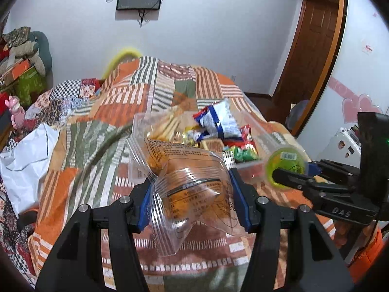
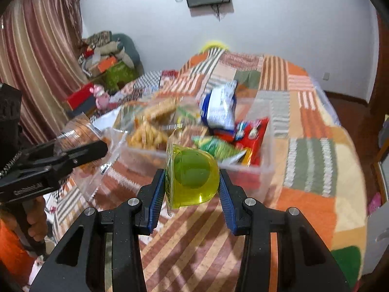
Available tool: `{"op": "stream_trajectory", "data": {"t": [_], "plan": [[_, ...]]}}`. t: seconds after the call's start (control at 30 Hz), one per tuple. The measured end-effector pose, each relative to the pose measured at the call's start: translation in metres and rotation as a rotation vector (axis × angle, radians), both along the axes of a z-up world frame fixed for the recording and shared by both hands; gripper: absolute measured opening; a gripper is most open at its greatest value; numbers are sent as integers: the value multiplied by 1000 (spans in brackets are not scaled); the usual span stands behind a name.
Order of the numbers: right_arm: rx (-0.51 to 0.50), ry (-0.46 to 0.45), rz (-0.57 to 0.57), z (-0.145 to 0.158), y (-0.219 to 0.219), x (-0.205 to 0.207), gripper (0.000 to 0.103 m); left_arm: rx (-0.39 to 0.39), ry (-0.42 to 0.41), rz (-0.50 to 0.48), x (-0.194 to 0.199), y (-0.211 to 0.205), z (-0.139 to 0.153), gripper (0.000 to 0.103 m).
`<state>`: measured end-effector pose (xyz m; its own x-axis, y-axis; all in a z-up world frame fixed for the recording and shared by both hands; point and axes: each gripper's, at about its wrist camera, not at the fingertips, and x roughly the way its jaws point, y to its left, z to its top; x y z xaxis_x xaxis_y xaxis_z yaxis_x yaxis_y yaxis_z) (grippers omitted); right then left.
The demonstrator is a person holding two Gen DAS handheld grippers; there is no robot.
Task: Organize snacks
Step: 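Carry the snack bag with the left tool while the right tool carries the jelly cup into the box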
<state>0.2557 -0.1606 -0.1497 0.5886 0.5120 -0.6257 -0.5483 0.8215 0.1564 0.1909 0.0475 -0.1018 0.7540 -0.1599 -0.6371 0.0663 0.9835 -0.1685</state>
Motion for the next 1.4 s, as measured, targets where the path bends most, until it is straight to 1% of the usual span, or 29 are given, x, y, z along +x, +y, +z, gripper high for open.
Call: {"op": "stream_trajectory", "data": {"t": [0.13,0.33,0.53,0.77,1.03,1.23,1.33,1.4], "plan": [[27,-42,-23,13,-4,4,39,-18,-30,-4,9,-2,12,56],[23,-96,-60,25,-6,15,39,-6,-68,-17,29,-11,25,56],[27,-112,-91,29,-9,27,39,-21,-63,-34,52,-17,26,56],[-2,-93,-112,19,-8,45,39,-2,-27,-41,79,-27,12,56],[-29,-24,-114,-4,-4,62,39,-5,38,-54,104,-33,-15,56],[-54,13,-110,-18,-1,67,40,-12,80,-43,112,-34,-31,56],[-48,35,-99,-17,-2,65,41,-35,97,-36,114,-30,-34,57],[-43,19,-110,-13,-4,64,41,-47,98,-32,112,-29,-33,57]]}}
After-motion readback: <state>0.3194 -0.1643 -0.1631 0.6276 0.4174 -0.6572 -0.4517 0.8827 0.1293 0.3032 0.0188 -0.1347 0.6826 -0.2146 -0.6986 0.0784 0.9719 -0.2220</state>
